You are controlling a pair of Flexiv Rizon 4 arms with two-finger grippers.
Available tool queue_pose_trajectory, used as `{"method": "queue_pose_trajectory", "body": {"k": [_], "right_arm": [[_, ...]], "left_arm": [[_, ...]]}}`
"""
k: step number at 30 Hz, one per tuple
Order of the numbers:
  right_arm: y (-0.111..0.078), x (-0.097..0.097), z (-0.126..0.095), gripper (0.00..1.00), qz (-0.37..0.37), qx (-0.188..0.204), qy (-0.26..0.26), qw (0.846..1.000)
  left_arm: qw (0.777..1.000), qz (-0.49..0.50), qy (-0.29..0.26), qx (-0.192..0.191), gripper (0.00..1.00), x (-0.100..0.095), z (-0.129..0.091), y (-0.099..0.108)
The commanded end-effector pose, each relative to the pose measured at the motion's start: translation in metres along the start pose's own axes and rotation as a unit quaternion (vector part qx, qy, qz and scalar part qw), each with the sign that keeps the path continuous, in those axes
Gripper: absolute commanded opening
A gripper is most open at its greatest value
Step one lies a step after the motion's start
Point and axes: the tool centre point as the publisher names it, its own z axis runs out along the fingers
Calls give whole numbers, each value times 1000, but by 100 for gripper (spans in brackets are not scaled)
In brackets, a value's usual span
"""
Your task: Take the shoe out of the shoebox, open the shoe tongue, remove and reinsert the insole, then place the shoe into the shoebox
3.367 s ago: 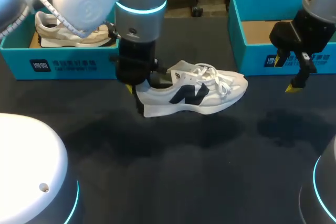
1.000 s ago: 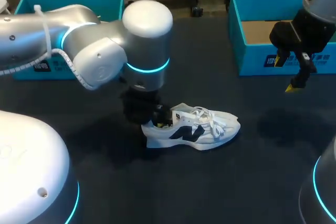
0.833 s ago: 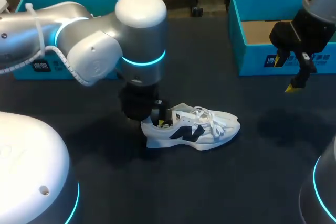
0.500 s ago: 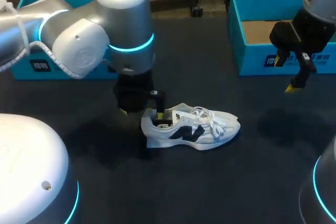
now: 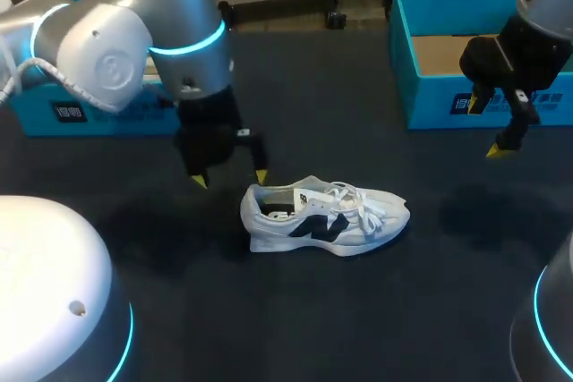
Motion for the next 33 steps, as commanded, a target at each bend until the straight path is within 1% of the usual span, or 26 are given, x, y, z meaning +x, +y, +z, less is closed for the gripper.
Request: {"method": "queue_pose_trajectory", "body": {"k": [1,4,10,11,14,18,21,24,25,28,31,33], "right_arm": [[0,0,1,100,0,0,0,1000],[0,0,1,100,0,0,0,1000],[0,0,1,100,0,0,0,1000],[0,0,1,100,0,0,0,1000],[0,0,1,100,0,0,0,1000],[0,0,1,100,0,0,0,1000],[0,0,1,100,0,0,0,1000],[0,0,1,100,0,0,0,1000],[0,0,1,100,0,0,0,1000],[0,0,1,100,0,0,0,1000],[0,0,1,100,0,0,0,1000],[0,0,1,100,0,0,0,1000]], "left_arm": [[1000,-4,-17,11,100,10,-3,4],[999,-17,-24,27,100,16,-6,6],[997,-46,-41,41,100,24,-9,12],[997,-54,-45,37,100,25,-10,13],[994,-80,-62,42,100,29,-14,13],[991,-107,-72,42,100,29,-15,10],[984,-154,-88,31,100,30,-13,1],[976,-191,-100,34,100,31,-12,-4],[971,-211,-107,41,100,32,-10,-6],[963,-242,-112,41,100,33,-6,-8],[950,-285,-121,41,100,35,-1,-13],[941,-309,-126,49,100,38,1,-14]]}}
